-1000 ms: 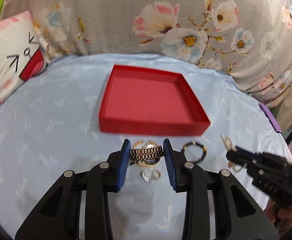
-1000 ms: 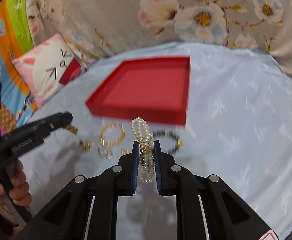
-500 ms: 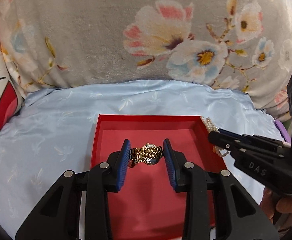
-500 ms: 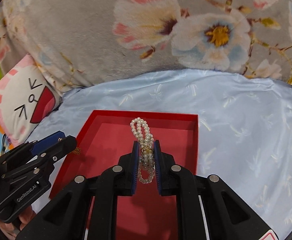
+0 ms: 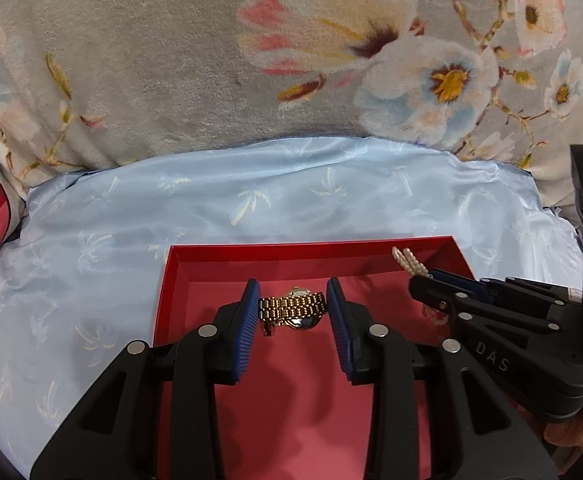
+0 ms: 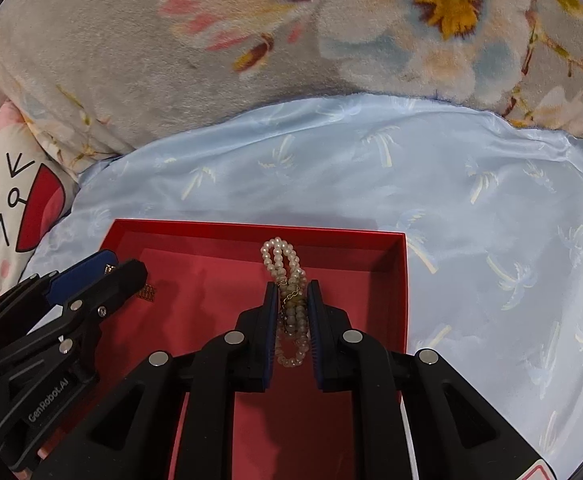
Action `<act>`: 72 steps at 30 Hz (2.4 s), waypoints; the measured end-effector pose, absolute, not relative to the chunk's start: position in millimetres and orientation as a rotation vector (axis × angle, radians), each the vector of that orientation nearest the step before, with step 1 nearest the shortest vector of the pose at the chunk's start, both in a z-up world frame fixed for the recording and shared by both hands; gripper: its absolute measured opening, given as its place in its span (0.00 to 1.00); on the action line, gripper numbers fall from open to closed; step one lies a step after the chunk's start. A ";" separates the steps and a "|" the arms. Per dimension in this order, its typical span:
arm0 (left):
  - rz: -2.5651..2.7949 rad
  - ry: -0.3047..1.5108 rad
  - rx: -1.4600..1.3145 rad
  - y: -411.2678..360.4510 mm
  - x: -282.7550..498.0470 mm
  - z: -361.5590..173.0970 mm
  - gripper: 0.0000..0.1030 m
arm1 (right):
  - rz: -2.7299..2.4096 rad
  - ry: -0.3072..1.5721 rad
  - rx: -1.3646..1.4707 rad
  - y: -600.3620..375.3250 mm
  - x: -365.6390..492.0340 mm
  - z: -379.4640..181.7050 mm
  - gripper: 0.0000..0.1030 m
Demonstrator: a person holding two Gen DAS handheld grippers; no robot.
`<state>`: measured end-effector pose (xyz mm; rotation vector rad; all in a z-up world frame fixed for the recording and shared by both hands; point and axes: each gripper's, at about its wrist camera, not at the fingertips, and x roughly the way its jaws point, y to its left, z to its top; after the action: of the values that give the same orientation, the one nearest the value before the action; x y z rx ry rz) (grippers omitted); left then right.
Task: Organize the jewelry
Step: 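Carry the pearl strand in the right tool while the left tool carries the watch into the red box, then open the right tool releasing the pearls while the left tool releases the watch in the box, then withdraw both tools from the red box back toward the remaining jewelry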
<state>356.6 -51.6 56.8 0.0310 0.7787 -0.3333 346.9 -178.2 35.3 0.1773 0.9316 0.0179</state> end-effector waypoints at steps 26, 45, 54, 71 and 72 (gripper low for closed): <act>-0.227 0.659 -0.097 11.1 278.9 91.1 0.70 | 0.060 0.753 0.161 -188.7 228.1 74.9 0.32; -0.191 0.783 -0.095 47.3 83.8 13.3 0.70 | 0.059 0.905 0.234 -178.5 17.4 -2.7 0.35; -0.195 0.791 -0.092 44.9 77.0 2.3 0.70 | 0.042 0.886 0.238 -166.6 46.8 1.7 0.35; -0.186 0.823 -0.168 70.6 77.0 -4.7 0.70 | 0.225 0.915 0.149 -92.2 58.2 -0.5 0.35; -0.184 0.822 -0.168 70.4 76.9 -5.0 0.70 | 0.233 0.916 0.139 -87.2 60.0 -1.0 0.35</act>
<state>76.9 70.4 -5.0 -0.1682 0.8221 -0.1841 60.0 -87.2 -1.0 0.1385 0.9160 0.2331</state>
